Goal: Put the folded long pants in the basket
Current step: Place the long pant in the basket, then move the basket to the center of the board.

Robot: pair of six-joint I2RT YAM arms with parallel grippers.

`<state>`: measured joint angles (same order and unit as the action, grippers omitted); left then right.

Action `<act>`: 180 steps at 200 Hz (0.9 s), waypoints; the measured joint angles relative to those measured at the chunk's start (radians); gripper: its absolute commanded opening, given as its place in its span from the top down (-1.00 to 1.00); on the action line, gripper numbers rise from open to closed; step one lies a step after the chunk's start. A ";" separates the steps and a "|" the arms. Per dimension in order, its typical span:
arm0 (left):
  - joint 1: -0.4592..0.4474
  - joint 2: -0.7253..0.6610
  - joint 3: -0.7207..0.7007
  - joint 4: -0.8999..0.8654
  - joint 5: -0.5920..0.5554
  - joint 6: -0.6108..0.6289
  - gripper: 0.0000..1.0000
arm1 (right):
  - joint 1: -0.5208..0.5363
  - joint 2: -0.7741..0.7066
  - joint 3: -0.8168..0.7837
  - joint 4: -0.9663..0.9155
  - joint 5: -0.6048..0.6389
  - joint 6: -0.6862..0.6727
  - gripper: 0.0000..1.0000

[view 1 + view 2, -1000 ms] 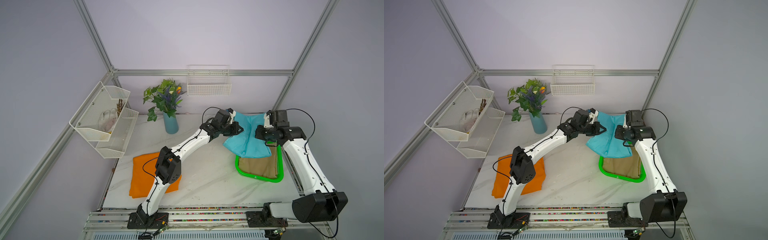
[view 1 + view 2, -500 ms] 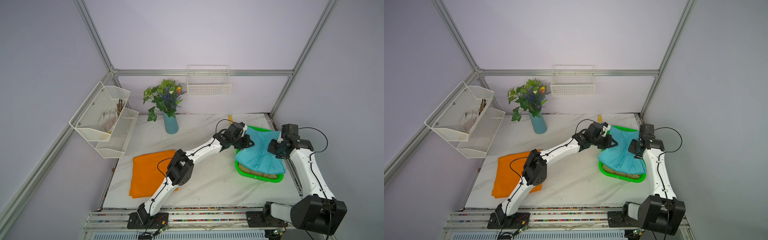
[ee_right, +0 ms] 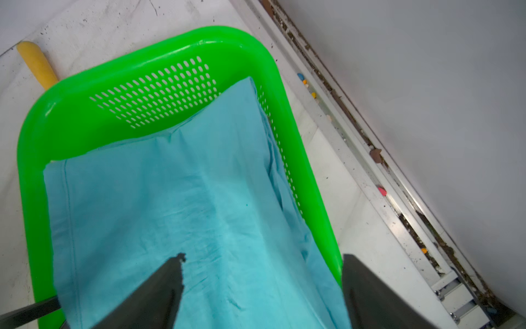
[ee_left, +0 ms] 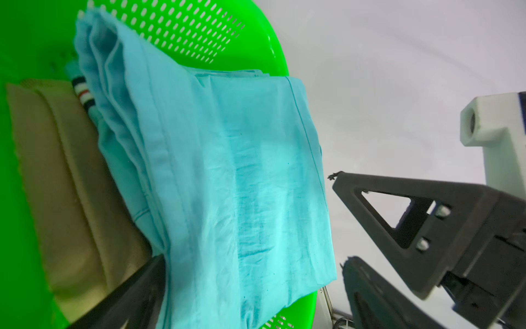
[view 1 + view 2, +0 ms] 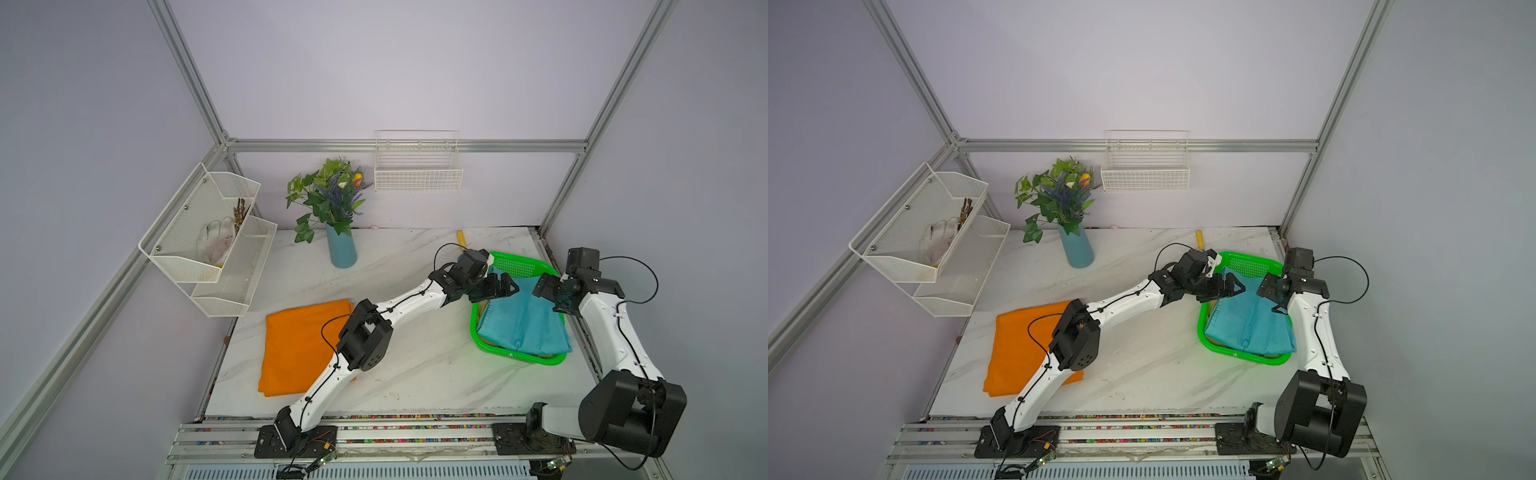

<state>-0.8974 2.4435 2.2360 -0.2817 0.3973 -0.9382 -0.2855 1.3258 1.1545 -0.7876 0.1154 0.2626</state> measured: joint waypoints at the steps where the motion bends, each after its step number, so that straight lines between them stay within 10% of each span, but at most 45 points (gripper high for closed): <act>1: 0.000 -0.003 -0.001 -0.001 -0.004 0.004 -1.00 | 0.000 -0.001 0.000 0.002 0.001 0.001 -0.97; 41: 0.074 -0.110 -0.009 -0.053 -0.085 0.117 -0.99 | 0.000 -0.061 -0.016 0.026 -0.004 -0.005 -0.96; 74: 0.180 -0.271 -0.089 -0.087 -0.158 0.232 -0.99 | 0.009 -0.080 -0.016 0.032 -0.152 -0.015 -0.47; 135: 0.433 -0.607 -0.716 0.284 -0.041 0.127 -0.99 | 0.342 -0.065 -0.032 0.044 -0.220 0.105 -0.54; 180: 0.557 -0.668 -0.859 0.090 -0.140 0.237 -0.99 | 0.424 0.075 -0.056 0.073 -0.214 0.191 -0.58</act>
<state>-0.3408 1.7752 1.3766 -0.1917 0.2577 -0.7013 0.1387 1.4006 1.0981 -0.7147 -0.0982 0.4538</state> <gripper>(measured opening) 0.997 0.785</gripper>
